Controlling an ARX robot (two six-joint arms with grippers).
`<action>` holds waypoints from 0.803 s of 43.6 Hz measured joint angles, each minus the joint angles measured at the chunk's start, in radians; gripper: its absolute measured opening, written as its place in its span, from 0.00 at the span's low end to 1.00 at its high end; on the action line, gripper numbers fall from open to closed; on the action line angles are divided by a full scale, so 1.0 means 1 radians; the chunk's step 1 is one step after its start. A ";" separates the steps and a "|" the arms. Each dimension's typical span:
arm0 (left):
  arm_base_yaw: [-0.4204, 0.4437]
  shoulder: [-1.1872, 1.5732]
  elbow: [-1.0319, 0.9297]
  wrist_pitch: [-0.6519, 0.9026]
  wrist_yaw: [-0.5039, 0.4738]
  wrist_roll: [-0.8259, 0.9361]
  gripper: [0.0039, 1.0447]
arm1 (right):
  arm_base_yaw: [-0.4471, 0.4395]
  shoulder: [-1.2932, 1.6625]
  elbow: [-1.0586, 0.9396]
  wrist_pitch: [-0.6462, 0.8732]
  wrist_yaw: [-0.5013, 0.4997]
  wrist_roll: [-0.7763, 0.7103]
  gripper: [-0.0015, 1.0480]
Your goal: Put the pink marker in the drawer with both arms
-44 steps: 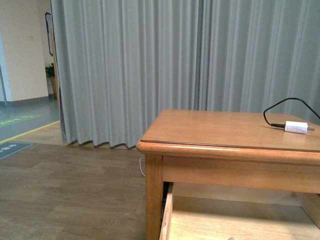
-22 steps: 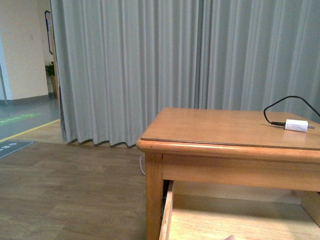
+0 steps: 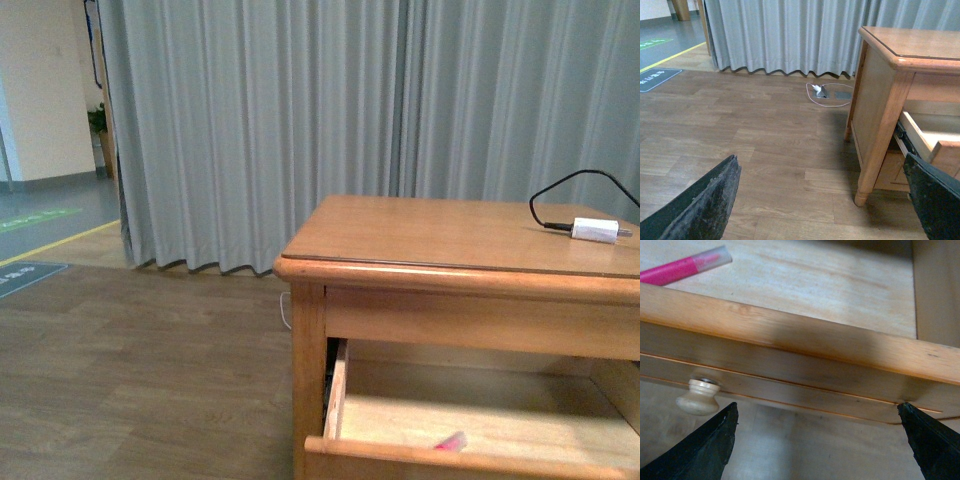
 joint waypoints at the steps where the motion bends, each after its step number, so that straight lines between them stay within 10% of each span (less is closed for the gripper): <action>1: 0.000 0.000 0.000 0.000 0.000 0.000 0.94 | -0.008 0.030 0.002 0.058 0.001 -0.008 0.92; 14: 0.000 0.000 0.000 0.000 0.000 0.000 0.94 | -0.058 0.307 0.125 0.397 0.023 -0.019 0.92; 35: 0.000 0.000 0.000 0.000 0.000 0.000 0.94 | -0.045 0.598 0.504 0.380 0.089 0.056 0.92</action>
